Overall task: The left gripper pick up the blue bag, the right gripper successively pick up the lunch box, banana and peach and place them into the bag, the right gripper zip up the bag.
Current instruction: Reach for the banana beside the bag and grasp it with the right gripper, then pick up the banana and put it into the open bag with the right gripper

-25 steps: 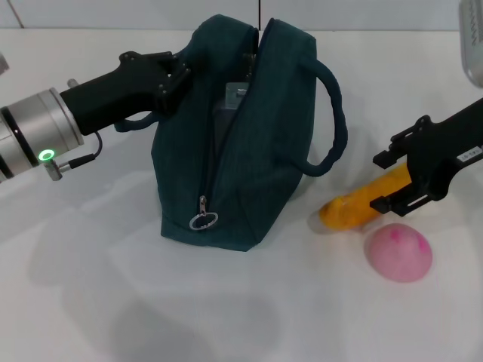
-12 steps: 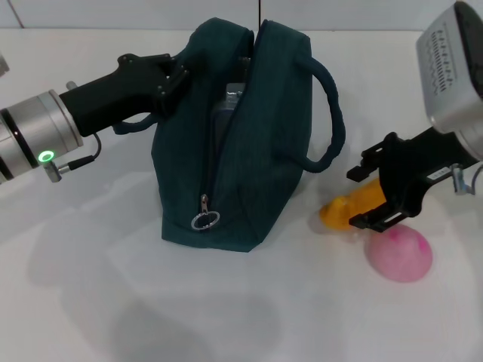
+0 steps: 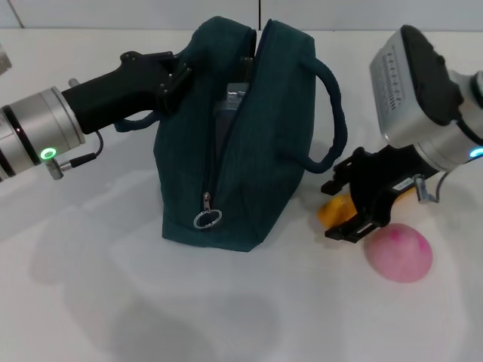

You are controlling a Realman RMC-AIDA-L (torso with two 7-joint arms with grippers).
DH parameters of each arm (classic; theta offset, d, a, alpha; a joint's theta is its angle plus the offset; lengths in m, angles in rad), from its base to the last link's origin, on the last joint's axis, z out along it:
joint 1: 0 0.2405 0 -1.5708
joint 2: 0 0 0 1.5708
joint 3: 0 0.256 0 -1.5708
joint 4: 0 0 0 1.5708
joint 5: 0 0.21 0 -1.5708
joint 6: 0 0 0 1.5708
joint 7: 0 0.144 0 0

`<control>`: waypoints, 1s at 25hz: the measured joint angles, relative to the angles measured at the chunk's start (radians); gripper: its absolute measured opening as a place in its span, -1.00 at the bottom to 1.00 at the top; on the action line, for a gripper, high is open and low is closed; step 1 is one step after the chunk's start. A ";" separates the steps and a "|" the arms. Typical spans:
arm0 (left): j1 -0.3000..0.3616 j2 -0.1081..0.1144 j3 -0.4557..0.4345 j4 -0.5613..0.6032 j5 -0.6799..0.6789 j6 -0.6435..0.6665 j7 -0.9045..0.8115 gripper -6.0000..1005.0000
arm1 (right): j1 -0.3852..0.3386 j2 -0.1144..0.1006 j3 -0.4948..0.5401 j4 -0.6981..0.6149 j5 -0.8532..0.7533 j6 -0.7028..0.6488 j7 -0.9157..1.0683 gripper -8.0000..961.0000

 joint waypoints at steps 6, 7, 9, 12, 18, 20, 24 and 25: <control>-0.001 0.000 0.000 0.000 0.000 0.000 0.000 -0.91 | 0.020 0.000 -0.002 0.049 0.025 0.021 -0.020 0.25; -0.002 0.000 0.000 0.000 0.000 0.000 0.000 -0.91 | 0.020 0.000 -0.002 0.052 0.025 0.025 -0.020 0.25; -0.002 0.000 0.000 0.000 0.000 0.000 0.000 -0.91 | 0.020 0.000 -0.001 0.059 0.031 0.031 -0.022 0.24; -0.002 0.000 0.000 0.000 0.000 0.000 0.000 -0.91 | 0.010 -0.005 0.020 0.064 0.062 0.036 -0.039 0.14; 0.008 0.000 0.000 0.000 -0.001 0.002 0.000 -0.91 | -0.077 -0.011 0.223 -0.036 0.081 0.006 -0.049 -0.04; 0.013 -0.001 0.000 0.000 -0.001 0.004 -0.001 -0.91 | -0.131 -0.011 0.323 -0.100 0.123 -0.018 -0.067 -0.08; 0.023 -0.001 0.000 0.000 -0.006 0.006 0.002 -0.91 | -0.226 -0.012 0.474 -0.163 0.301 -0.063 -0.140 -0.12; 0.023 -0.002 0.000 0.000 -0.006 0.006 0.002 -0.91 | -0.243 -0.014 0.494 -0.170 0.342 -0.071 -0.153 -0.12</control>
